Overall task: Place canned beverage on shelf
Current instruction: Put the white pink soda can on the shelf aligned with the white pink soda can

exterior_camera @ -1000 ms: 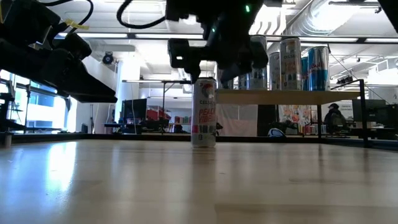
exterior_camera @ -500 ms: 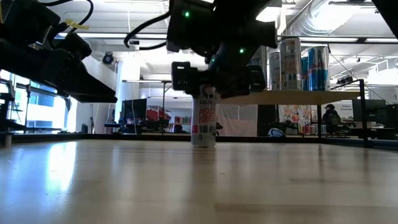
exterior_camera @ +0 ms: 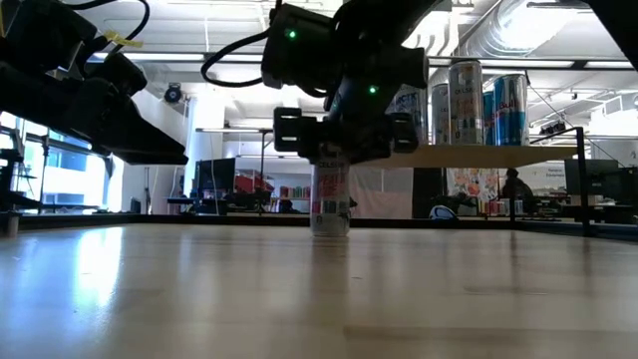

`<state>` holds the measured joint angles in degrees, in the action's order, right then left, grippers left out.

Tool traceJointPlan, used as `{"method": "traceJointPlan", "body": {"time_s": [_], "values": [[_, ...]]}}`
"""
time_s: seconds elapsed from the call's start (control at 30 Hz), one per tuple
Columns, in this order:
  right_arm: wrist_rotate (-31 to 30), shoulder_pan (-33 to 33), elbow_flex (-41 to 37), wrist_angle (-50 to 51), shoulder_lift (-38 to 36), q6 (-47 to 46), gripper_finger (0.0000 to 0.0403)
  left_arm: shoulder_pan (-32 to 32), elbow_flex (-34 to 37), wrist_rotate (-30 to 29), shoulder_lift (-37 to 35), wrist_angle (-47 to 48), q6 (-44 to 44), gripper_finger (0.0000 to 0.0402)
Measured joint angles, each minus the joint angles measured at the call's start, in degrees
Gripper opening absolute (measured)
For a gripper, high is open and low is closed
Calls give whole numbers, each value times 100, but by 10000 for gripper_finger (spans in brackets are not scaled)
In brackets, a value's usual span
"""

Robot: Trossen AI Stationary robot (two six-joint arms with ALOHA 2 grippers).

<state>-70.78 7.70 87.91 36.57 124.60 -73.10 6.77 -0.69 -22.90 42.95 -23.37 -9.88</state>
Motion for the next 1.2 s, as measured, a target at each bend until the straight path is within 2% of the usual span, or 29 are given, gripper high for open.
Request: {"method": "traceJointPlan", "body": {"time_s": [0.13,0.5,0.67,0.87,1.03,1.2], "values": [[-96,9,-3,1,2,-17,212,1,0,0,0,0,1,305],[-165,294,-3,-39,-63,-148,211,0,0,1,0,0,0,305],[-137,612,6,40,-537,-146,211,1,0,2,-1,0,1,305],[-294,825,8,636,-1338,-141,211,1,0,0,1,1,1,305],[-573,793,8,1064,-1891,40,211,1,0,0,0,0,0,305],[-732,623,10,1102,-2324,691,211,1,0,1,1,1,1,305]]}}
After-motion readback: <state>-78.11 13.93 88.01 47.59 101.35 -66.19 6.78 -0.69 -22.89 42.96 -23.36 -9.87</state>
